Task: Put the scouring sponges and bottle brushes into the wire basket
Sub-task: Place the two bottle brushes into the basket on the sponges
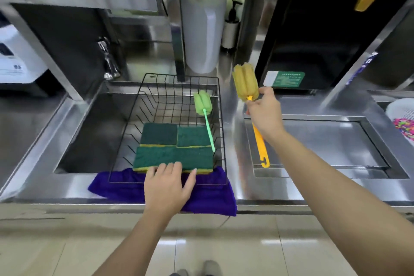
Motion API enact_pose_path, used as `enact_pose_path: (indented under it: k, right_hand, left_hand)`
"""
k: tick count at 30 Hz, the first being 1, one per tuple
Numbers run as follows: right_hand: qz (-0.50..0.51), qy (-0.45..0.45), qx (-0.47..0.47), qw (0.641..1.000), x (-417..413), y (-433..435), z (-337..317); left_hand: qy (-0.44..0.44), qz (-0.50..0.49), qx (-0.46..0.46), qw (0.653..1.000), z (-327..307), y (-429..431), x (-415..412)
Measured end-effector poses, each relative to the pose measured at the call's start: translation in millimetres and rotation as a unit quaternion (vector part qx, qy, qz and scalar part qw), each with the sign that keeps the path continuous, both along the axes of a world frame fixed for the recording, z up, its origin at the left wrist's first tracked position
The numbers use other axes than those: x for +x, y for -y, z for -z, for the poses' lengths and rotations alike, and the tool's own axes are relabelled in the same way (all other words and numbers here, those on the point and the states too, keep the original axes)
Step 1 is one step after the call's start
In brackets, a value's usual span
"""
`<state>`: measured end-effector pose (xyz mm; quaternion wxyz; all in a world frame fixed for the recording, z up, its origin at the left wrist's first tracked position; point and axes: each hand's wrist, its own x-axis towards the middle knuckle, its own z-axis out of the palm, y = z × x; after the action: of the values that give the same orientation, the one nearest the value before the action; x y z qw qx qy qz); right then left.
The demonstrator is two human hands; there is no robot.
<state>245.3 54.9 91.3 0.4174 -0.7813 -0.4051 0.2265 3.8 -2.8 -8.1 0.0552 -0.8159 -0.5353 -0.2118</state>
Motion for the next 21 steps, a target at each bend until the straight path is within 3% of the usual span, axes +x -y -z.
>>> enact_pose_path:
  k: [10,21]
  right_hand:
    - [-0.126,0.026,-0.058,0.990,-60.4,-57.3,26.8]
    - [-0.184,0.061,-0.140,0.971,-96.1,-99.7,56.5]
  left_hand:
    - [-0.004,0.019,0.041,0.999,5.7,0.9,0.6]
    - [0.019,0.012,0.072,0.997,9.0,-1.4,1.3]
